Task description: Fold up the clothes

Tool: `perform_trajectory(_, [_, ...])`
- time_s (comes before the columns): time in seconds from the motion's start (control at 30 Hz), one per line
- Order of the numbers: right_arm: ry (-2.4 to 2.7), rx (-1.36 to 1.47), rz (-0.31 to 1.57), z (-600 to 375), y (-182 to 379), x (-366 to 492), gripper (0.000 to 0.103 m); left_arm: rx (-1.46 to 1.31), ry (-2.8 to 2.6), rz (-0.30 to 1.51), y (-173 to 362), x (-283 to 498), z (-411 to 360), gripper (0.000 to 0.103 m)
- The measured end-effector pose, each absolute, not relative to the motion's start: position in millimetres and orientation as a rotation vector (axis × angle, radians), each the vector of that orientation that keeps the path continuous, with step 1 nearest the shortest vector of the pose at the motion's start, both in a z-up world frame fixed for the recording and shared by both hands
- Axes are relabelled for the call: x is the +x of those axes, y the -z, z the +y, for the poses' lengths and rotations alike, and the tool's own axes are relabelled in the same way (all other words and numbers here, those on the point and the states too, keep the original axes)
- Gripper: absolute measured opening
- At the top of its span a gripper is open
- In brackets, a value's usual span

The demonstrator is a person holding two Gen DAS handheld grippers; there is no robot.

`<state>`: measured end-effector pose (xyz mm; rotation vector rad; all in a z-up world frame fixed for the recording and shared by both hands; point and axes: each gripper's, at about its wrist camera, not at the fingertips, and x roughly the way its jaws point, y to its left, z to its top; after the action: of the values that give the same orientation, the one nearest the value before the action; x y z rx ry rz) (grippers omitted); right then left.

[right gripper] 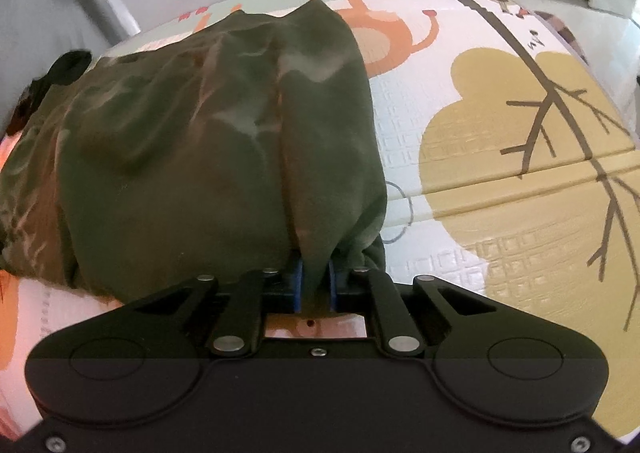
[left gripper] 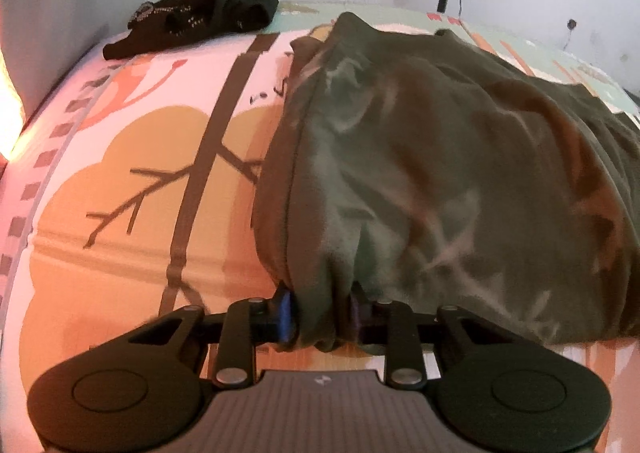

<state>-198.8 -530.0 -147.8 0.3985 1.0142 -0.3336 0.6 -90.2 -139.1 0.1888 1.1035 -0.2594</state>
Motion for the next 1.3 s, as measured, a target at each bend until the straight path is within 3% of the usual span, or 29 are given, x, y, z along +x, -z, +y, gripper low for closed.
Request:
perform_trajectory(0.47, [0.282, 0.327, 1.181, -511.6, 141.3, -250.2, 0.009, 0.255, 0.305, 1.211, 139.2, -70.1, -70.3, 0.031])
perform_trajectory(0.57, [0.272, 0.319, 1.214, -506.4, 142.0, -258.4, 0.011, 0.305, 0.289, 1.173, 134.0, -80.3, -73.9, 0.037])
perform_trajectory(0.63, [0.289, 0.339, 1.211, -504.7, 140.1, -260.9, 0.026, 0.350, 0.269, 1.130, 126.9, -85.4, -78.4, 0.045])
perform_trajectory(0.7, [0.297, 0.372, 1.205, -505.3, 135.1, -263.0, 0.043, 0.380, 0.262, 1.084, 115.5, -88.8, -82.1, 0.046])
perform_trajectory(0.77, [0.289, 0.384, 1.157, -504.2, 124.6, -267.2, 0.044, 0.379, 0.267, 1.037, 98.7, -90.7, -84.1, 0.053])
perform_trajectory(0.83, [0.311, 0.377, 1.130, -505.8, 116.2, -269.9, 0.055, 0.348, 0.289, 0.990, 81.8, -89.7, -88.2, 0.065])
perform_trajectory(0.9, [0.332, 0.395, 1.104, -511.3, 110.3, -274.4, 0.061, 0.306, 0.326, 0.941, 66.0, -86.2, -95.3, 0.066])
perform_trajectory(1.07, [0.348, 0.460, 1.076, -529.4, 113.4, -282.8, 0.062, 0.289, 0.515, 0.823, 58.7, -73.8, -149.5, 0.066])
perform_trajectory(1.3, [0.283, 0.711, 0.958, -548.6, 148.5, -321.6, 0.066, 0.159, 0.790, 0.821, 86.2, -69.6, -206.6, 0.064])
